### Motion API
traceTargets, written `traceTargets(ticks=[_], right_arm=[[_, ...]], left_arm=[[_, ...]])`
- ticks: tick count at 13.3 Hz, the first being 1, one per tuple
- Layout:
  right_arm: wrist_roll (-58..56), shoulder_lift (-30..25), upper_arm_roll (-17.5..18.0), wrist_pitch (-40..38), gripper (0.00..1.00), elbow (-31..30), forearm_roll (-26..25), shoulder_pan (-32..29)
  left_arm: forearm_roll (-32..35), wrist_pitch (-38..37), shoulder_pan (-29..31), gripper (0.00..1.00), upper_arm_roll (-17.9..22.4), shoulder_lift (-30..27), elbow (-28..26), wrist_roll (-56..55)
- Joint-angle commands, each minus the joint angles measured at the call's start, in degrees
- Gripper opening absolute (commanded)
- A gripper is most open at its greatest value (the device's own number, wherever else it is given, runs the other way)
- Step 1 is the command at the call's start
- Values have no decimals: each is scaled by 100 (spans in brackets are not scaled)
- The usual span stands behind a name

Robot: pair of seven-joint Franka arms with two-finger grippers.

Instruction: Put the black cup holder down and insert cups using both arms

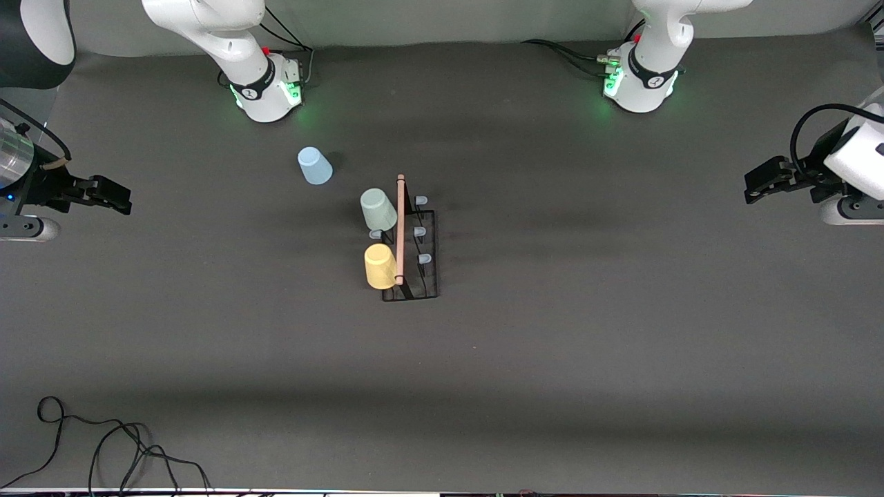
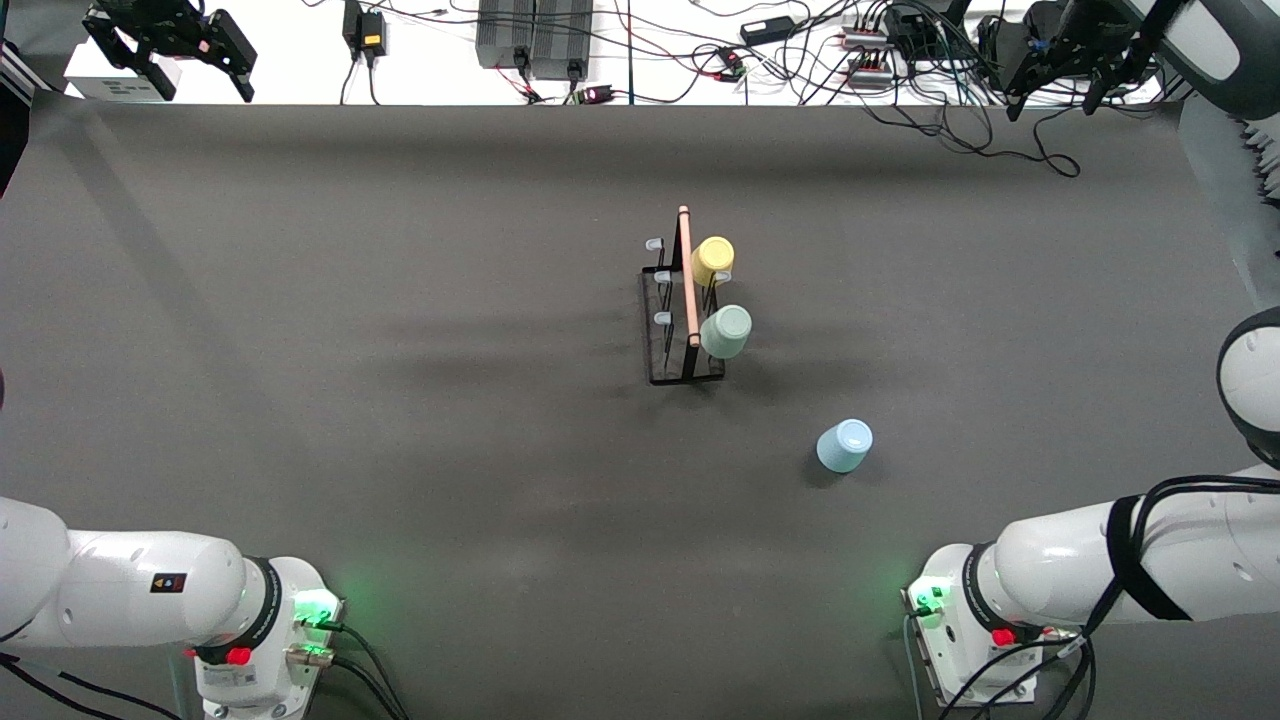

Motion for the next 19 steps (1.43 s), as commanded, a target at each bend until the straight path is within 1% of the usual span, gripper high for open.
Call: traceTargets(ticks=[1, 4, 6, 14, 15, 17, 19], right_arm=[[71, -164, 283, 99, 100, -169, -19, -284], [71, -146, 170, 64, 100, -151, -19, -110], [62, -137, -286, 64, 100, -151, -19, 285], [71, -137, -297, 169, 100, -169, -10, 357], [71, -137, -306, 257, 100, -186, 34, 357], [71, -120, -332, 432, 100, -177, 349, 339], [71, -102, -350, 495, 100, -177, 447, 339]], left_arm=[[88, -15, -58, 100, 10, -115, -88, -108], [88, -24, -49, 100, 10, -115, -80, -108], [105, -24, -49, 100, 10, -115, -80, -108], [114, -6, -92, 100, 1, -115, -80, -99], [114, -6, -145, 100, 1, -115, -80, -107], [114, 2, -154, 100, 1, -106, -80, -116], [114, -15, -146, 100, 1, -106, -80, -116]])
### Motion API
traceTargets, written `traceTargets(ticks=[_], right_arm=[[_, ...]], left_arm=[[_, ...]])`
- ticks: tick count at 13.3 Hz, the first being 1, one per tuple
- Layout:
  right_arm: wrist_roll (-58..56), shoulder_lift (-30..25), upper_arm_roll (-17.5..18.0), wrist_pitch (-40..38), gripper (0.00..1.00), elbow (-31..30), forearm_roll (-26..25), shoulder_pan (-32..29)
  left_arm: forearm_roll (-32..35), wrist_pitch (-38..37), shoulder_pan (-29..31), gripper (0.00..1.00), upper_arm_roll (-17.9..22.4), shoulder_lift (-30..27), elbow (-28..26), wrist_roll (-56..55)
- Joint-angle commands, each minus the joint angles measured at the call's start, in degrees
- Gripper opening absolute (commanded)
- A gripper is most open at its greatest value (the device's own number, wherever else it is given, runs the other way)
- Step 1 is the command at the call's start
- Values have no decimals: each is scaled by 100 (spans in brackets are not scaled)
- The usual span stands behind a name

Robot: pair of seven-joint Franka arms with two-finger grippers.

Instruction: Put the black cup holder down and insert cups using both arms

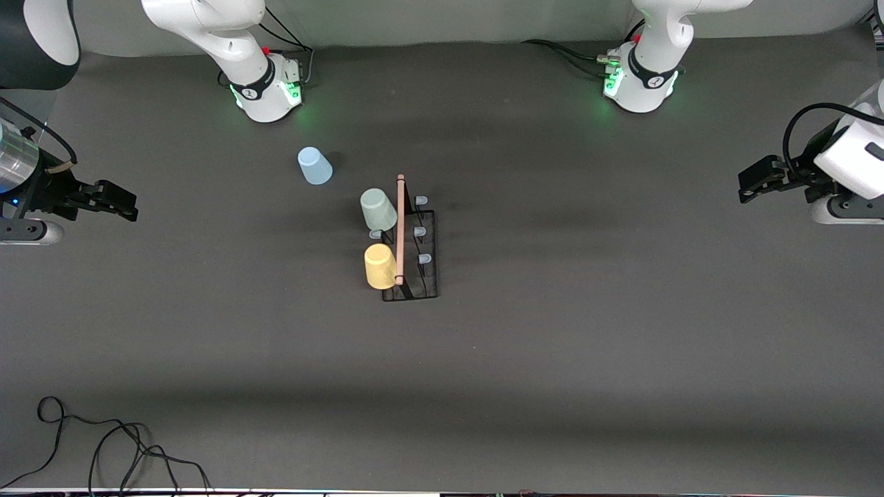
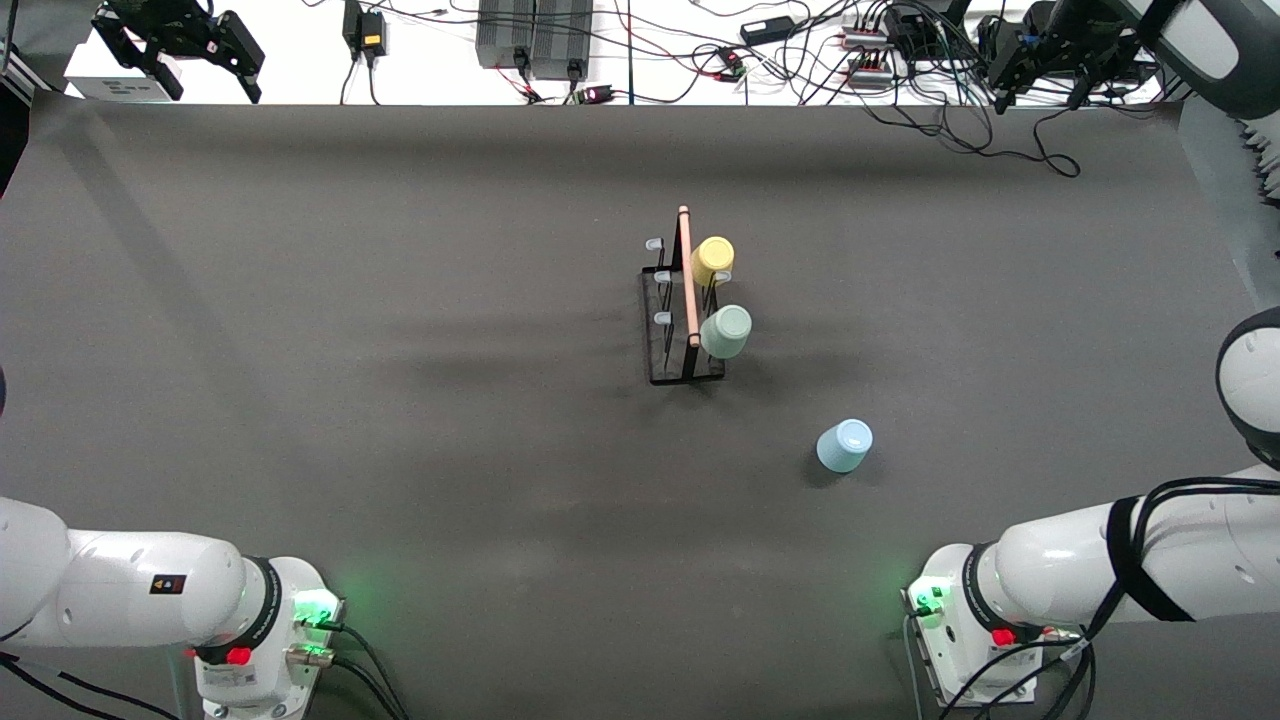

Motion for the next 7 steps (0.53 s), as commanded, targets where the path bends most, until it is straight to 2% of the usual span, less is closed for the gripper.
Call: traceTargets(ticks=[1, 7], right_arm=[[71, -93, -92, 143, 100, -128, 158, 78], [71, -120, -119, 108, 100, -154, 158, 87]], left_arm=[[94, -15, -61, 100, 29, -115, -88, -105], [103, -77, -61, 100, 20, -141, -80, -122]])
